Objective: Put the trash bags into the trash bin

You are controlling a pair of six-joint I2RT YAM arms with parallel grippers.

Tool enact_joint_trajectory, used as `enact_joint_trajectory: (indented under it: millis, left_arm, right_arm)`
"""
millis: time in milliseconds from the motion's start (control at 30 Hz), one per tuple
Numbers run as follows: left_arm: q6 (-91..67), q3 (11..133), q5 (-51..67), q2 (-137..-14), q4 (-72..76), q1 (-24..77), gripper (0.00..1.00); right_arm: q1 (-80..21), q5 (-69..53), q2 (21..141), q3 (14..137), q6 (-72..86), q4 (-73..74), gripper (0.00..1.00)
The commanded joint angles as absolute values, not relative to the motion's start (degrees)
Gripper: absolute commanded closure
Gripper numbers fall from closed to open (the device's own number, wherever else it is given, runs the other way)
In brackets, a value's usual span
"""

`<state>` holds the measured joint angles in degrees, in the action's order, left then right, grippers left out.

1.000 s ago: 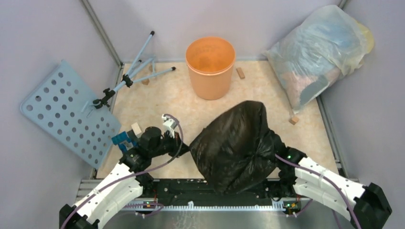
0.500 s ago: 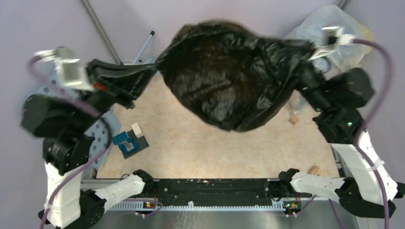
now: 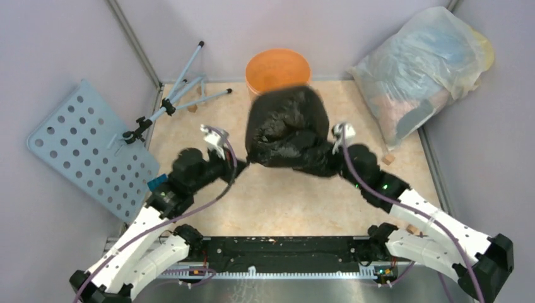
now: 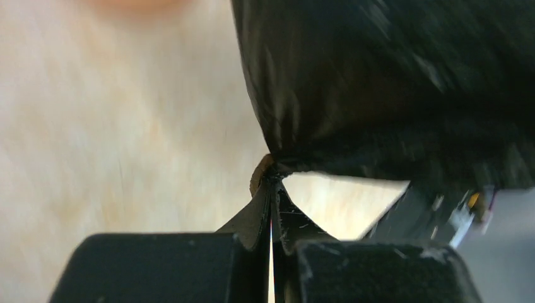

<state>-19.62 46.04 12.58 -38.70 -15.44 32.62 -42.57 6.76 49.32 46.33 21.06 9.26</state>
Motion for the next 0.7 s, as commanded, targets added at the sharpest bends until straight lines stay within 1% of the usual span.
enact_joint_trajectory:
  millis: [0, 67, 133, 200, 300, 367, 433, 467, 533, 600, 667]
  left_arm:
    - [-22.7, 37.2, 16.5, -30.1, -16.4, 32.6, 1.0]
    - [-22.6, 36.9, 17.0, -27.3, -16.9, 32.5, 1.0]
    - [-22.0, 39.6, 17.6, -26.4, -18.9, 32.6, 1.0]
    - [-21.3, 44.3, 19.6, -27.3, -21.3, 32.6, 1.0]
    - [-19.9, 52.6, 23.8, -30.3, -22.7, 32.6, 1.0]
    - [-18.3, 60.6, 23.4, -32.7, -22.4, 32.6, 1.0]
    - [-16.2, 69.0, 18.1, -37.0, -22.7, 32.5, 1.0]
    - [-15.2, 73.4, 14.5, -40.1, -23.3, 32.5, 1.0]
    - [-13.8, 83.1, 7.8, -47.4, -25.9, 32.5, 1.0]
    - [-12.8, 90.2, 3.5, -55.0, -28.5, 32.5, 1.0]
    - [-12.7, 93.1, 2.2, -61.7, -31.6, 32.5, 1.0]
  right_arm:
    - [-42.4, 4.0, 37.0, 35.2, 24.1, 8.3, 1.0]
    - [-42.4, 4.3, 33.6, 35.3, 22.8, 9.4, 1.0]
    - [-42.4, 3.5, 32.9, 37.6, 20.6, 11.5, 1.0]
    - [-42.4, 0.7, 33.6, 40.8, 18.2, 13.2, 1.0]
    - [-42.4, -7.4, 34.5, 45.7, 14.2, 12.3, 1.0]
    - [-42.4, -7.2, 35.2, 49.6, 12.1, 9.3, 1.0]
    - [-42.4, -2.8, 38.2, 56.4, 9.8, 6.9, 1.0]
    - [-42.4, 0.5, 40.9, 62.7, 8.7, 6.6, 1.0]
    - [-42.4, 7.0, 49.0, 72.9, 6.7, 8.3, 1.0]
    - [-42.3, 13.4, 57.9, 82.7, 6.1, 12.9, 1.0]
    - [-42.0, 18.6, 66.6, 90.3, 6.3, 20.1, 1.0]
